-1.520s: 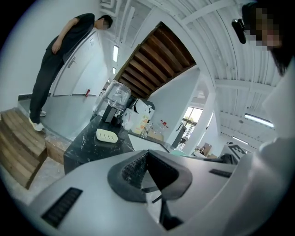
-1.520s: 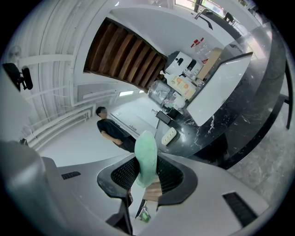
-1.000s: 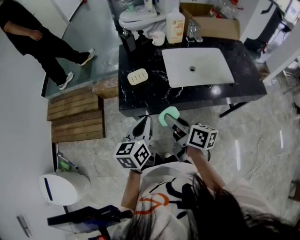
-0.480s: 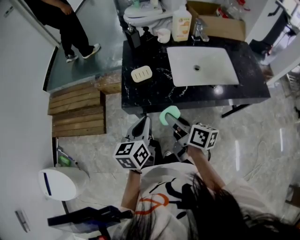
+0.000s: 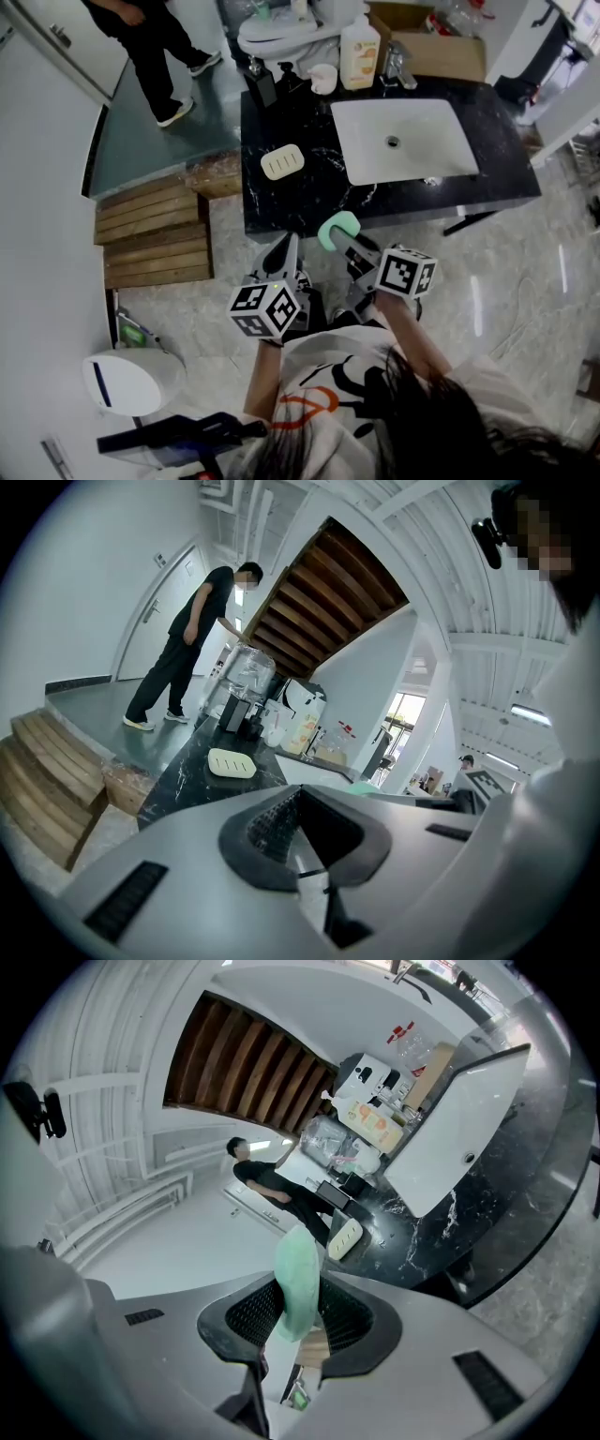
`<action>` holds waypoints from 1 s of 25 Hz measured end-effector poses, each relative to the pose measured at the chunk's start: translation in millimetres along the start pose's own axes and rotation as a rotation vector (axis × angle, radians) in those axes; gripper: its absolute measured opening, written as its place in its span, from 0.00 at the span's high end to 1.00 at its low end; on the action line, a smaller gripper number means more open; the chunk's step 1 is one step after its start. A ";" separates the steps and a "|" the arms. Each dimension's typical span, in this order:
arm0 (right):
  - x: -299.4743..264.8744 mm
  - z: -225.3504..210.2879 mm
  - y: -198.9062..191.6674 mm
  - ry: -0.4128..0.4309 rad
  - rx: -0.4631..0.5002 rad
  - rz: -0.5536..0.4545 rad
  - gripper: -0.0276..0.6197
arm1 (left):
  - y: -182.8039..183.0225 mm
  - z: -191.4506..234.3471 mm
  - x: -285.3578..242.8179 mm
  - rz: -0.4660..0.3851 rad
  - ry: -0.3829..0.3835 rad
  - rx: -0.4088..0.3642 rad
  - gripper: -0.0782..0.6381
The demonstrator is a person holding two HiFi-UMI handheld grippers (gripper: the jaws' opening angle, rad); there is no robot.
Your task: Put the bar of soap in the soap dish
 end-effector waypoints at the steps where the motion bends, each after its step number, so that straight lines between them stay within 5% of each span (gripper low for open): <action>1: -4.0 -0.8 1.7 -0.001 0.001 -0.001 0.78 | 2.1 2.6 -2.9 0.001 -0.001 0.000 0.89; 25: -115.6 -15.5 24.5 -0.059 -0.002 0.005 0.78 | 65.0 86.7 -70.2 0.030 -0.031 0.028 0.89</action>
Point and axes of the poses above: the fingertips, and each gripper's own axes: x backward along the fingers, z to its left, y out of its top, the point moved 3 cm from there along x, backward along the fingers, and after that the axes turned 9 degrees about y, right-handed, at the moved point
